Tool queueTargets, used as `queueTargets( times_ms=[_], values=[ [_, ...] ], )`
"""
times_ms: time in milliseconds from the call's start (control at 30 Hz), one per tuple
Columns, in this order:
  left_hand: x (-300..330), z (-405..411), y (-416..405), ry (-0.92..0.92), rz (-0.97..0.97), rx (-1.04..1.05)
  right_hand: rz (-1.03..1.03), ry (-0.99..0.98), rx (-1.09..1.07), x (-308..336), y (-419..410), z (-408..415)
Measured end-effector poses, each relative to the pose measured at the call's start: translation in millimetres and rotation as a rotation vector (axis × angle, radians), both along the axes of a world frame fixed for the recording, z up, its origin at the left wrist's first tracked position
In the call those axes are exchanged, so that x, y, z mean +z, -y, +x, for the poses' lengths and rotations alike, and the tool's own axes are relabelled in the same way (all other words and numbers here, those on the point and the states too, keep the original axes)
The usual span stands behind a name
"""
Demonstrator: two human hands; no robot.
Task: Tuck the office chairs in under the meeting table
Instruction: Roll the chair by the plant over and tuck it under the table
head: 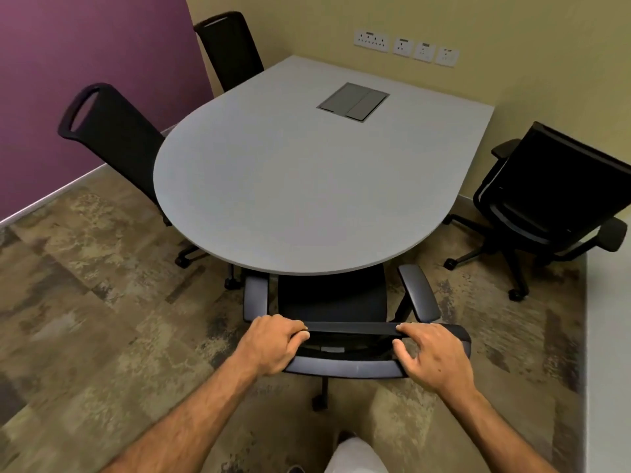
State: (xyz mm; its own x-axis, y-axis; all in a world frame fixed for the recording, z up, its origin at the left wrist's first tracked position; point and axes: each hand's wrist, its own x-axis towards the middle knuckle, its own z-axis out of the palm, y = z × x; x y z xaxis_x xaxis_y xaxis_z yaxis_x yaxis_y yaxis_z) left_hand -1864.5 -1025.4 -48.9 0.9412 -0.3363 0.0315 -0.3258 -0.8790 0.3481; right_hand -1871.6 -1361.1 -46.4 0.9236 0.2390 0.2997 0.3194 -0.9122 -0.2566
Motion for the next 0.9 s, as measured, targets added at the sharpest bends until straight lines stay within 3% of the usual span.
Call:
queueTargets(
  times_ms=[567,900],
  values=[
    [-6.0,-16.5,2.2,-0.033,0.055,-0.04,-0.056,-0.087,-0.066,-7.9,0.2,-14.4],
    [7.9,27.9,1.6,0.012,-0.009,0.03,-0.07,-0.07,-0.056,2.8,-8.0,39.9]
  ],
)
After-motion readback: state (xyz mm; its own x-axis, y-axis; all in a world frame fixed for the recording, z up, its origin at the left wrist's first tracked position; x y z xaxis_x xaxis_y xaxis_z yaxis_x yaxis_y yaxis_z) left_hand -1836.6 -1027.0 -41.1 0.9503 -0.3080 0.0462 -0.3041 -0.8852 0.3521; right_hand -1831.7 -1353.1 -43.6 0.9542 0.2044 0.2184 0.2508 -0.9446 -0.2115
